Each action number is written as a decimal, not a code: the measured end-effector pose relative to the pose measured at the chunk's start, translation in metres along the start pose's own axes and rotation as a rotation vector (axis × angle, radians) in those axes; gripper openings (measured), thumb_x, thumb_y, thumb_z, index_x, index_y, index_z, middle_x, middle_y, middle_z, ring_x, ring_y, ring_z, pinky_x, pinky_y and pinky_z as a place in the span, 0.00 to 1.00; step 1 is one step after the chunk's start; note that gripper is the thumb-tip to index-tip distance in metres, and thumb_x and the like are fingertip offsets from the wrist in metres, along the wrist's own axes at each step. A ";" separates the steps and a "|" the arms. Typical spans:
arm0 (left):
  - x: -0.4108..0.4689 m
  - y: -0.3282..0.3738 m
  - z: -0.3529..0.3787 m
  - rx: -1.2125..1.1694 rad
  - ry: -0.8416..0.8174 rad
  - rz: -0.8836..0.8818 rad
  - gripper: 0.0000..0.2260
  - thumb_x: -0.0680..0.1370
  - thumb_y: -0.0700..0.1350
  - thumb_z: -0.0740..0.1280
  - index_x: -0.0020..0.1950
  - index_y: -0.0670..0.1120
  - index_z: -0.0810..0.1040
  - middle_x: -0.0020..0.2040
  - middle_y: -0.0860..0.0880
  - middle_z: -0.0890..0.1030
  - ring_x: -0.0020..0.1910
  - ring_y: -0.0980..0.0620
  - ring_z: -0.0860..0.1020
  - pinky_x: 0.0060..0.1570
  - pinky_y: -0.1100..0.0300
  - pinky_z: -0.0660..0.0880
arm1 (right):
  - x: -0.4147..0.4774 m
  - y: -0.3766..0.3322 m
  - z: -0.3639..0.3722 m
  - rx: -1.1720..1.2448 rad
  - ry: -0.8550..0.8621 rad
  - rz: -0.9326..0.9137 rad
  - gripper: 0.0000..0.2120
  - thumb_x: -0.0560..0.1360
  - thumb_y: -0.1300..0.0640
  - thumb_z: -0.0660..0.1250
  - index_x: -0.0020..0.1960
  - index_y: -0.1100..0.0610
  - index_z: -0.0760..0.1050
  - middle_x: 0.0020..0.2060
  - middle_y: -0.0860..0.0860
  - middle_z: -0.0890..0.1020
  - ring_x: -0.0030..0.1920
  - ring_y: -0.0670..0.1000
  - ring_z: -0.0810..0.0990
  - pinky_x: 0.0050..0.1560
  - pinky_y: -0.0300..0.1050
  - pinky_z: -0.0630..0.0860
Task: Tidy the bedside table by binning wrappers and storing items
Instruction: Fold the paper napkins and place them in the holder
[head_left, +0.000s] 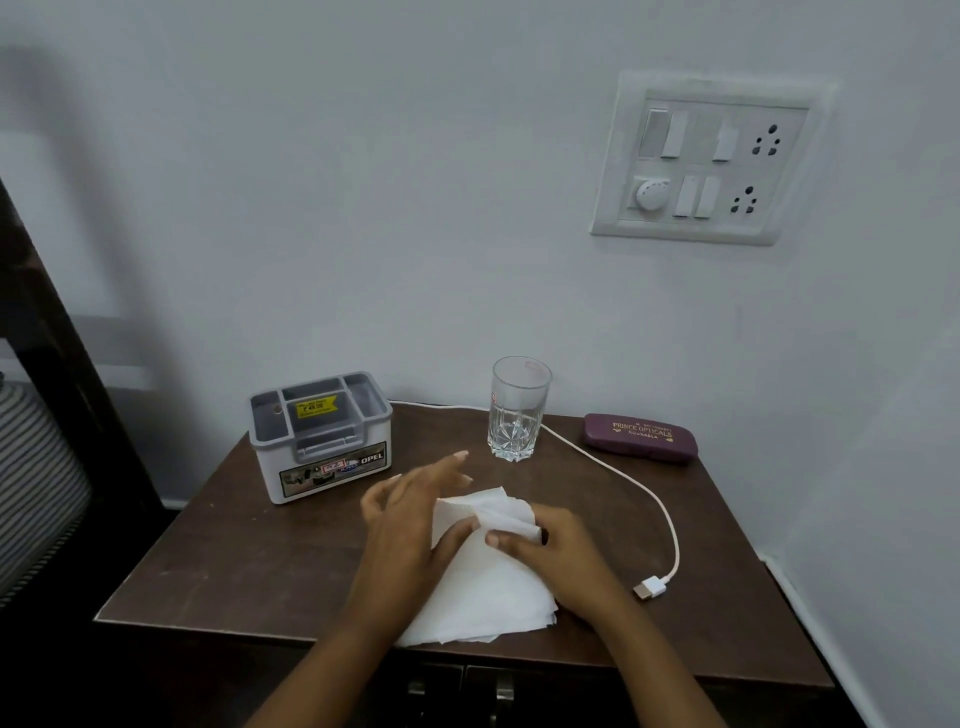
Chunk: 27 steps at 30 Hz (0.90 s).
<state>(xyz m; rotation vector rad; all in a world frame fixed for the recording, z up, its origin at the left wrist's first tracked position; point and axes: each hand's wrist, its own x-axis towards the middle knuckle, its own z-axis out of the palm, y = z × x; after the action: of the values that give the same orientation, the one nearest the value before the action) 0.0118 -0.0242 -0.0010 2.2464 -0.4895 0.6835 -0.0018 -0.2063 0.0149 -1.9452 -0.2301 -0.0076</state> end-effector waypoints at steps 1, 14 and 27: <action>0.001 0.000 -0.002 -0.018 0.045 -0.035 0.23 0.74 0.59 0.62 0.68 0.63 0.62 0.53 0.67 0.76 0.58 0.70 0.69 0.63 0.67 0.52 | 0.000 -0.002 -0.001 0.035 0.006 -0.002 0.08 0.72 0.56 0.71 0.50 0.49 0.83 0.45 0.47 0.86 0.47 0.47 0.83 0.49 0.50 0.79; 0.006 -0.005 -0.008 -0.350 0.152 -0.341 0.12 0.71 0.63 0.63 0.50 0.61 0.77 0.46 0.62 0.82 0.47 0.61 0.80 0.55 0.40 0.73 | 0.002 -0.009 -0.006 0.097 -0.037 0.135 0.08 0.75 0.60 0.69 0.53 0.57 0.81 0.47 0.52 0.86 0.48 0.50 0.84 0.49 0.45 0.79; 0.010 0.013 -0.031 -0.749 -0.285 -0.546 0.10 0.72 0.40 0.72 0.53 0.47 0.81 0.46 0.50 0.86 0.45 0.50 0.83 0.39 0.61 0.79 | 0.004 -0.025 -0.031 0.645 -0.044 0.277 0.14 0.73 0.63 0.67 0.59 0.63 0.77 0.54 0.60 0.83 0.55 0.59 0.81 0.57 0.51 0.78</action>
<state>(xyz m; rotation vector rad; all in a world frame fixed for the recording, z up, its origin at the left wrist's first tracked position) 0.0031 -0.0112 0.0306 1.6346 -0.1901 -0.1079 0.0009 -0.2252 0.0499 -1.3192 0.0155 0.2615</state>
